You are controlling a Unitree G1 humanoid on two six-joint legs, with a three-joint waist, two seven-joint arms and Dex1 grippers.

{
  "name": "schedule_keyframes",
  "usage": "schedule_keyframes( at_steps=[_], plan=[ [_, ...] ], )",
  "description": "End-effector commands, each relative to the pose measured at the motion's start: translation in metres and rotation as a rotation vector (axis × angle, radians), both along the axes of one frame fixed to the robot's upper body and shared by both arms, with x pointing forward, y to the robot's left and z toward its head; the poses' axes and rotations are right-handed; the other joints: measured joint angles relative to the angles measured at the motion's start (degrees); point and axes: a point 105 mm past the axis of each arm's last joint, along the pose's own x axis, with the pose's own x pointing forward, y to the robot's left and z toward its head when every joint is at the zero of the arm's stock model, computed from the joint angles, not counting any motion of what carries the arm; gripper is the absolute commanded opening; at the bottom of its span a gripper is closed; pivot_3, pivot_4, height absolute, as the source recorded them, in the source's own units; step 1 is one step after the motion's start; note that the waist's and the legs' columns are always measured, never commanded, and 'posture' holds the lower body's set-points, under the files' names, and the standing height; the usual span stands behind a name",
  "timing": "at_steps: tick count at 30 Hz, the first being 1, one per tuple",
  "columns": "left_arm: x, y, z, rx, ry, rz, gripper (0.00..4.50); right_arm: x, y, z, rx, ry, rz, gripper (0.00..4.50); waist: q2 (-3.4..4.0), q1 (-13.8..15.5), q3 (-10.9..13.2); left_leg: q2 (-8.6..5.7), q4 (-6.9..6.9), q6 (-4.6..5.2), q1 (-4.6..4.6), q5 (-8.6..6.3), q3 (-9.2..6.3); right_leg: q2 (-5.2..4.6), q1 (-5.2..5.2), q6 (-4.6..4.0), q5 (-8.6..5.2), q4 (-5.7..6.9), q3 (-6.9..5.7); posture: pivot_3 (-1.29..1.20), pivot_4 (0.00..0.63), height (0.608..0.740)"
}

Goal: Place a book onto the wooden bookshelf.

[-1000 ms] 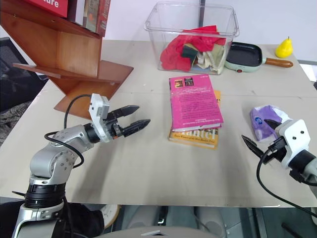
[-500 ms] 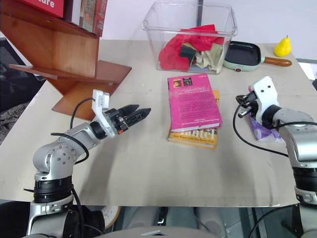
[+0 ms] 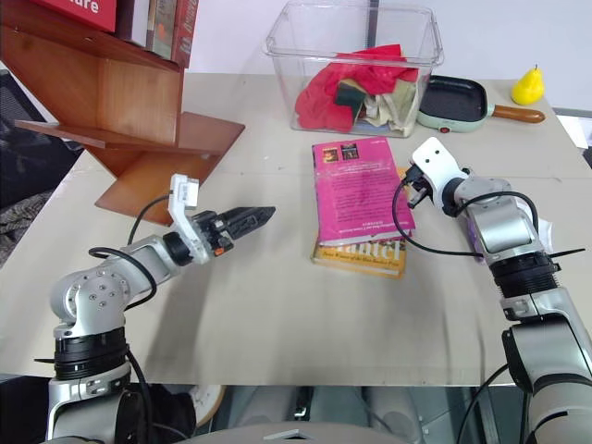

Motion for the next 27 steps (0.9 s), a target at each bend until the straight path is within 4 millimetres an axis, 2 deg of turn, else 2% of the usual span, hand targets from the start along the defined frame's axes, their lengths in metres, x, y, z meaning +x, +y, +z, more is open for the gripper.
schedule_keyframes(
  at_steps=[1, 6, 9, 13, 18, 23, 27],
  plan=[
    [-0.011, 0.010, 0.014, 0.007, -0.066, -0.045, 4.50, -0.003, 0.016, 0.013, -0.005, -0.029, 0.101, 0.06, 0.00, -0.1, 0.0, 0.00, -0.01, 0.00, -0.02, 0.00, -0.01, 0.00, -0.02, 0.00, 0.00, 0.00, 0.00, 0.00, 0.150, 0.740],
    [-0.023, 0.022, 0.028, 0.163, -0.263, -0.109, 4.50, -0.010, 0.025, 0.012, 0.006, -0.015, 0.156, 0.06, 0.02, -0.1, 0.0, 0.01, -0.03, 0.01, -0.01, -0.01, 0.02, 0.00, -0.04, -0.01, 0.00, 0.00, 0.02, 0.00, 0.150, 0.740],
    [-0.033, 0.025, 0.040, 0.219, -0.391, -0.179, 4.50, -0.009, 0.025, 0.009, 0.004, -0.010, 0.155, 0.06, 0.02, 0.0, 0.0, 0.01, -0.05, 0.00, -0.02, 0.00, 0.03, -0.03, -0.04, -0.02, 0.00, -0.03, 0.02, 0.00, 0.150, 0.740],
    [-0.043, 0.028, 0.046, 0.305, -0.479, -0.270, 4.50, -0.006, 0.023, 0.007, 0.000, -0.006, 0.152, 0.06, 0.03, 0.1, 0.0, 0.01, -0.06, 0.01, -0.05, -0.01, 0.03, -0.06, -0.04, -0.03, 0.00, -0.10, 0.00, 0.00, 0.150, 0.740],
    [-0.051, 0.031, 0.050, 0.354, -0.514, -0.346, 4.50, -0.003, 0.023, 0.004, -0.006, -0.003, 0.153, 0.06, 0.05, 0.0, 0.0, 0.01, -0.21, 0.07, -0.05, -0.05, 0.05, -0.07, -0.08, -0.03, 0.00, -0.16, 0.00, 0.00, 0.150, 0.740],
    [-0.054, 0.031, 0.052, 0.359, -0.537, -0.363, 4.50, -0.011, 0.038, 0.006, 0.023, 0.000, 0.231, 0.06, 0.05, -0.1, 0.0, 0.02, -0.28, 0.15, -0.04, -0.09, 0.04, -0.06, -0.10, -0.02, 0.00, -0.17, 0.00, 0.00, 0.150, 0.740],
    [-0.052, 0.034, 0.051, 0.358, -0.534, -0.344, 4.50, -0.014, 0.042, 0.006, 0.029, -0.001, 0.252, 0.06, 0.07, -0.1, 0.0, 0.03, -0.29, 0.20, -0.04, -0.12, 0.03, -0.05, -0.12, -0.02, 0.00, -0.16, 0.00, 0.00, 0.150, 0.740]
  ],
)
